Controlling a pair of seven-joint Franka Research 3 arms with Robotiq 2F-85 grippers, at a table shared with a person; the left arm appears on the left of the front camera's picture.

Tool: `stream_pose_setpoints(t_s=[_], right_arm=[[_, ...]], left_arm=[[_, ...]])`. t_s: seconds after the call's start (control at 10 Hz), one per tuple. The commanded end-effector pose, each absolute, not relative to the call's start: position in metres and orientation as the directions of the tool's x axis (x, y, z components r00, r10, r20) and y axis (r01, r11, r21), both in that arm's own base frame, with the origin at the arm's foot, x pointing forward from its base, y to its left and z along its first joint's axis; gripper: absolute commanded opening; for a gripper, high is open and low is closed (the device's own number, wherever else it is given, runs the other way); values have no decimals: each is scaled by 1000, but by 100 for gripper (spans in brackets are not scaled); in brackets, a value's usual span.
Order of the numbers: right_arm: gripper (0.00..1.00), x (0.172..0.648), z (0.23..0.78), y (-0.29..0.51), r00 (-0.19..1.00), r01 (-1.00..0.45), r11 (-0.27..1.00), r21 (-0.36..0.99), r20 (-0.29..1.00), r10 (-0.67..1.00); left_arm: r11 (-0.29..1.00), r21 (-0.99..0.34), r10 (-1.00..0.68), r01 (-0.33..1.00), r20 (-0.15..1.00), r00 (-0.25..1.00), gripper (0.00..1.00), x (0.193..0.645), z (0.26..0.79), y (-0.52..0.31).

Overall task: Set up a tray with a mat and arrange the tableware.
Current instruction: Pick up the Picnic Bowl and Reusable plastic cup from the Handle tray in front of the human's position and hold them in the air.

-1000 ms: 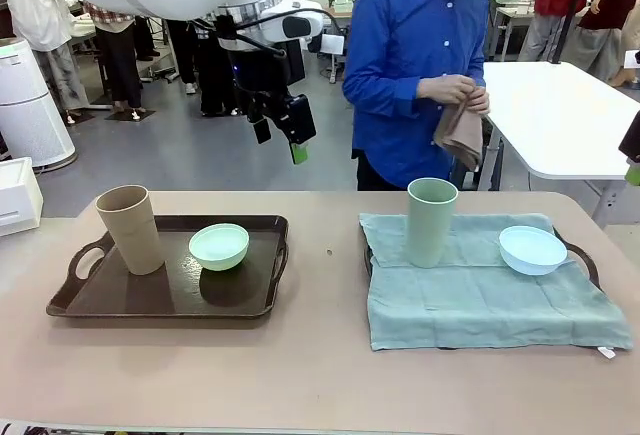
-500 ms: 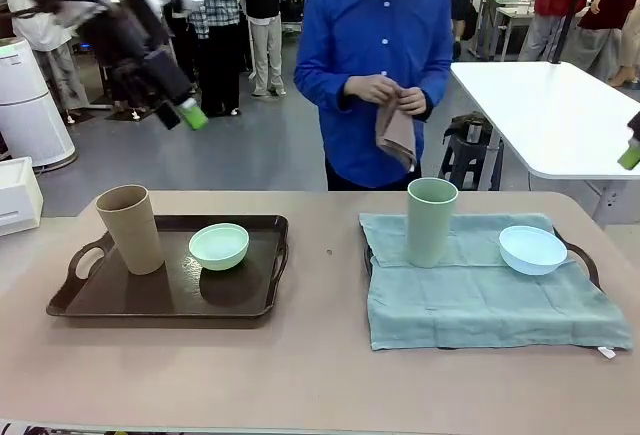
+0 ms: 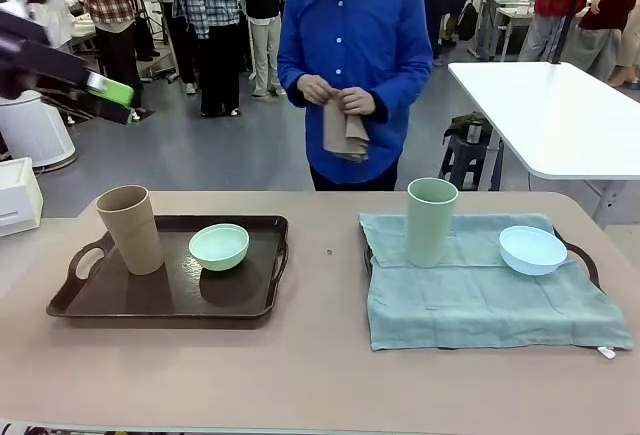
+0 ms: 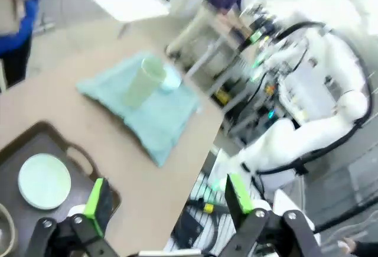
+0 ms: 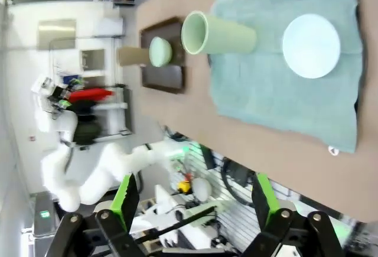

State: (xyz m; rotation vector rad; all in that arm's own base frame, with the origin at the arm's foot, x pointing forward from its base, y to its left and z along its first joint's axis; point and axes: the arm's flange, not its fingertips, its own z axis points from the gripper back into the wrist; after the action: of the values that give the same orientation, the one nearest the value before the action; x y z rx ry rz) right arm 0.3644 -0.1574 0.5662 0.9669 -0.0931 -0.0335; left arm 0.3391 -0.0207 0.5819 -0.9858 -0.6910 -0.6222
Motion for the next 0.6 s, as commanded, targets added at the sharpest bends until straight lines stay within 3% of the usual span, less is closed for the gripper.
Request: stream_pose_setpoints(t_s=[0.0,0.1,0.3,0.5], right_arm=[[100,370,567,-176,998,-26,446,895,48,-40],[100,370,557,-182,1000,-26,408,913,19,21],[100,373,521,-184,981,-16,485,874,-79,175],[100,371,500,-175,954,-19,531,847,-143,262]], left_arm=[[297,-527,-42,796,826,562,100,317,560,-2],[271,-572,9,774,806,592,100,316,557,1],[298,-760,113,578,629,769,100,339,559,-12],[314,-842,112,438,491,864,100,358,571,-4]])
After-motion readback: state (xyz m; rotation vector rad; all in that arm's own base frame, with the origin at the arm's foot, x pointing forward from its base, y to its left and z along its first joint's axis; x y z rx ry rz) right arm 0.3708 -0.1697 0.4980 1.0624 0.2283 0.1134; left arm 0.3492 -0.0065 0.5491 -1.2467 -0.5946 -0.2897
